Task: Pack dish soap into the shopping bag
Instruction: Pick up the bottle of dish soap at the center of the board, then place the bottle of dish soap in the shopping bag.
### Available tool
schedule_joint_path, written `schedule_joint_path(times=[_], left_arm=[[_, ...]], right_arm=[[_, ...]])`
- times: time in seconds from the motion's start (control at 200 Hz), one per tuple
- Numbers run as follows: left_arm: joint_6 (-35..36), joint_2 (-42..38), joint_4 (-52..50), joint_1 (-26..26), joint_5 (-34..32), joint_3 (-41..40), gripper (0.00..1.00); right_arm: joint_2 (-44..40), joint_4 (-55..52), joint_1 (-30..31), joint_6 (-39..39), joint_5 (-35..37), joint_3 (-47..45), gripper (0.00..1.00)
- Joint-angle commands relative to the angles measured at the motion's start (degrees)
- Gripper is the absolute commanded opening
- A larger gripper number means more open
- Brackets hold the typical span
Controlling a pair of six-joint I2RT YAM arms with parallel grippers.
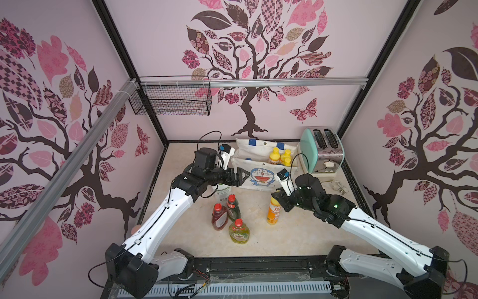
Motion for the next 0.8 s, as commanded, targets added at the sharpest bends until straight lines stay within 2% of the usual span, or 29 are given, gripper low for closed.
schedule_joint_path(times=[0.0,0.795], left_arm=[[1.22,-1.06,-0.31,-0.14,-0.45,0.23,0.97],[2.34,-1.66,-1.42,-0.14,0.60,1.40,0.97]], right_arm=[[0.46,0.18,0.14,-0.29,3.60,6.33,0.00],[11.40,-13.57,0.11,-0.98,13.13,33.24,0.00]])
